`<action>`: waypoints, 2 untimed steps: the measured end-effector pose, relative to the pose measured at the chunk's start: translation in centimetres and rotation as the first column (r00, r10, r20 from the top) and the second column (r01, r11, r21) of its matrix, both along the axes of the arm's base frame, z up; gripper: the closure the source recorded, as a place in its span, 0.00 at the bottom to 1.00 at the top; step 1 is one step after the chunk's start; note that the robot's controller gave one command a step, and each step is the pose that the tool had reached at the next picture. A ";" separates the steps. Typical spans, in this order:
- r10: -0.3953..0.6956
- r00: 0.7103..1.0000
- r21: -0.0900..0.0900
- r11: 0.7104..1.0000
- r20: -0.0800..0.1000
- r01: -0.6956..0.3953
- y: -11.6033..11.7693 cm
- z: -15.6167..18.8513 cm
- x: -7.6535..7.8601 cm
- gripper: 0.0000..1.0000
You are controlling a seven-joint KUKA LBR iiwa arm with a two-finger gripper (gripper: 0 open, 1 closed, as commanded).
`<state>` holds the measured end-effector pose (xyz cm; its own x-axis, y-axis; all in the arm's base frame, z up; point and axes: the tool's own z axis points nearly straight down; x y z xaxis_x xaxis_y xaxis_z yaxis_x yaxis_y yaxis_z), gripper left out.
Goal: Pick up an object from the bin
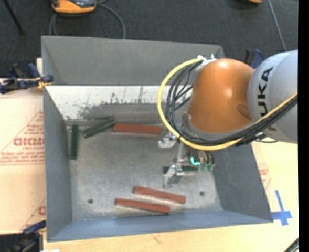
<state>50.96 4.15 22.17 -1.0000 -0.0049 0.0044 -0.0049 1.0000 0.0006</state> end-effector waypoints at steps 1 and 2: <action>-0.001 1.000 0.001 1.000 0.007 0.001 0.0 0.4 0.1 0.00; -0.002 1.000 0.001 1.000 0.008 0.002 0.0 0.3 0.2 0.00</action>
Offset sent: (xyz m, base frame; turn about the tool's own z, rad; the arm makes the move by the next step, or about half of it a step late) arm -0.0183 -0.0050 -0.1136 0.0616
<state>51.12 4.14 22.44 -1.0000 -0.0032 -0.0034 -0.0032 1.0000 0.0011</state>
